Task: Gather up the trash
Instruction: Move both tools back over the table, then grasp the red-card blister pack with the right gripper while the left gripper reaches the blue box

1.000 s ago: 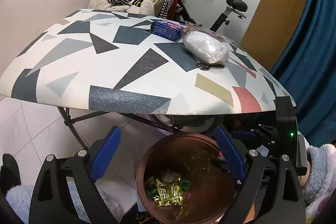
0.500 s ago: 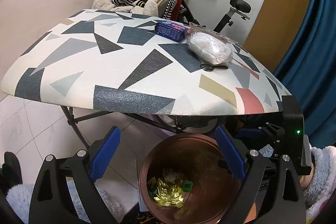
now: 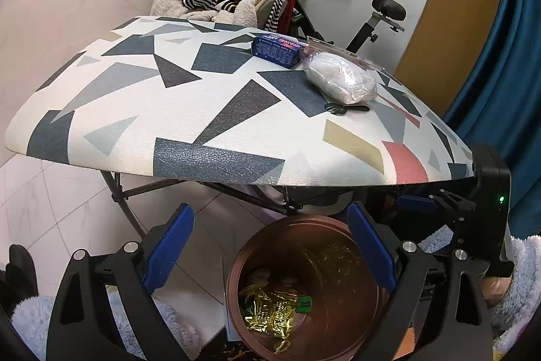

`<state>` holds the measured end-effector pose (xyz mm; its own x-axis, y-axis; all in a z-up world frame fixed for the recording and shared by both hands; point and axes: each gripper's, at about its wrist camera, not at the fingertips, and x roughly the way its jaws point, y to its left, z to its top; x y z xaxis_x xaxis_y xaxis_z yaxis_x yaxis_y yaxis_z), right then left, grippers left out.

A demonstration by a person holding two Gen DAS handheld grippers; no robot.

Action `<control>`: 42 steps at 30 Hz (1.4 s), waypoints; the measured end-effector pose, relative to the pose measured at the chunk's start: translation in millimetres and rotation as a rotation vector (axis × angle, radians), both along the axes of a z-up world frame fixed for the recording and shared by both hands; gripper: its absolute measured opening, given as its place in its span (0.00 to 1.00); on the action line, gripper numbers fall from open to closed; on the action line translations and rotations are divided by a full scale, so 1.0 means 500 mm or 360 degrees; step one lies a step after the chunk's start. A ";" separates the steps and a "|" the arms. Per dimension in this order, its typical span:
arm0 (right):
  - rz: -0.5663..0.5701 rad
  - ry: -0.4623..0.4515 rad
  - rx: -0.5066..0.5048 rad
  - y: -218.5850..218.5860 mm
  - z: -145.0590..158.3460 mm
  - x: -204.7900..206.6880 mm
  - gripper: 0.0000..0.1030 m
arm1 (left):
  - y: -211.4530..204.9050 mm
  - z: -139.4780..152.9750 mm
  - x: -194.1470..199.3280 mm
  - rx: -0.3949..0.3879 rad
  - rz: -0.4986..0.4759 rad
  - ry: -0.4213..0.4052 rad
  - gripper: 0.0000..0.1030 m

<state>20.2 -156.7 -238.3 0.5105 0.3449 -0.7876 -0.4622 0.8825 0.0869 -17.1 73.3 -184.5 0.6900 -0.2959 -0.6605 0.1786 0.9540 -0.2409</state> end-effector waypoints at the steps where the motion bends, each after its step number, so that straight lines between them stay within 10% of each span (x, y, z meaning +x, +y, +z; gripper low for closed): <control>1: -0.0007 -0.0006 0.0001 0.000 0.001 0.000 0.94 | 0.001 0.000 -0.001 0.0001 0.0001 -0.0001 0.87; 28: -0.0239 -0.0260 0.0114 -0.047 0.053 0.006 0.94 | -0.016 -0.002 0.003 0.0034 -0.0028 -0.0012 0.88; 42: -0.0295 -0.0241 0.0223 -0.149 0.167 0.127 0.94 | 0.015 0.117 0.113 -0.0083 -0.0006 -0.0093 0.88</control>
